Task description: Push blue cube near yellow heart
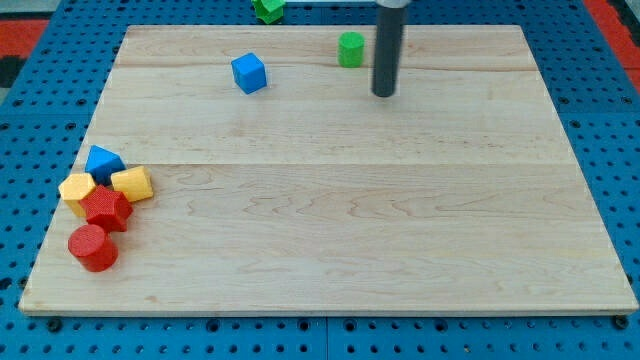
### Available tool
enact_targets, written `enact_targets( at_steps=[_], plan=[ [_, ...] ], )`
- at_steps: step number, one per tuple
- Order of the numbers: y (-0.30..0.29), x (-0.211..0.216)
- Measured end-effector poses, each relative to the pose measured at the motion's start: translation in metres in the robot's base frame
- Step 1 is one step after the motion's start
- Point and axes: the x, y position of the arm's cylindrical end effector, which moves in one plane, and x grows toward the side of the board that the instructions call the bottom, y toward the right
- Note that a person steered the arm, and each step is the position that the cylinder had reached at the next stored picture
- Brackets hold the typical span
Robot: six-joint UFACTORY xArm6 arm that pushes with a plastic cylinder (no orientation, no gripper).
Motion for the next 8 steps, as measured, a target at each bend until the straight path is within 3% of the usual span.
enact_targets(
  at_steps=[1,2,3,4,5,6,7,8],
  plan=[
    [-0.098,-0.020],
    [-0.120,-0.056],
    [-0.238,-0.027],
    [-0.300,0.004],
    [-0.318,-0.035],
    [-0.383,-0.019],
    [-0.272,0.009],
    [-0.297,0.003]
  ],
)
